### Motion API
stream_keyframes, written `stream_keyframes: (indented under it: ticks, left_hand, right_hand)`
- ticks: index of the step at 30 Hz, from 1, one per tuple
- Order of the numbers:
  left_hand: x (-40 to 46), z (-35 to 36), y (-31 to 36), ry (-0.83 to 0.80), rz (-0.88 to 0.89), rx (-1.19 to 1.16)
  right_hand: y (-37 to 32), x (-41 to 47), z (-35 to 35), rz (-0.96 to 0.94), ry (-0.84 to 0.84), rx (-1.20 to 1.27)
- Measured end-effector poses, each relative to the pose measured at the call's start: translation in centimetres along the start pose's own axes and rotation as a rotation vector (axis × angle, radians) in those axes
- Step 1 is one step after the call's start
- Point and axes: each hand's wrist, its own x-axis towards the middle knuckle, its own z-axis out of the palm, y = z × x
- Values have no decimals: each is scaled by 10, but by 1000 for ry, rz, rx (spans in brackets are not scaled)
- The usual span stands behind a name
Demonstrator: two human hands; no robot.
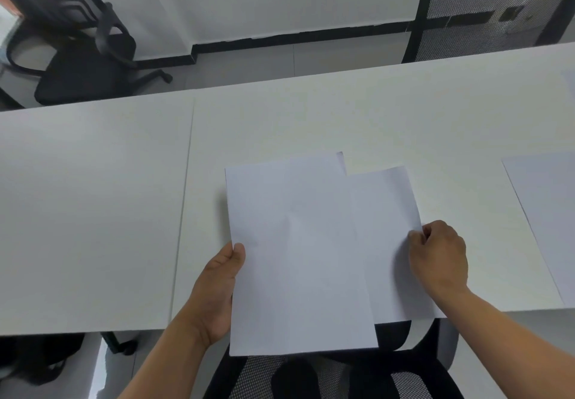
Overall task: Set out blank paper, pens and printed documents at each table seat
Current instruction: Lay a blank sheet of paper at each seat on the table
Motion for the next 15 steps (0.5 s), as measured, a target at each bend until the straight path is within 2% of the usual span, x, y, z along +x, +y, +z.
stream_keyframes:
  ticks: [13, 15]
  left_hand:
    - [-9, 19, -4, -38, 5, -19]
    - [-11, 23, -3, -35, 11, -27]
  right_hand:
    - [-1, -5, -6, 58, 13, 68]
    - [-8, -10, -11, 17, 12, 81]
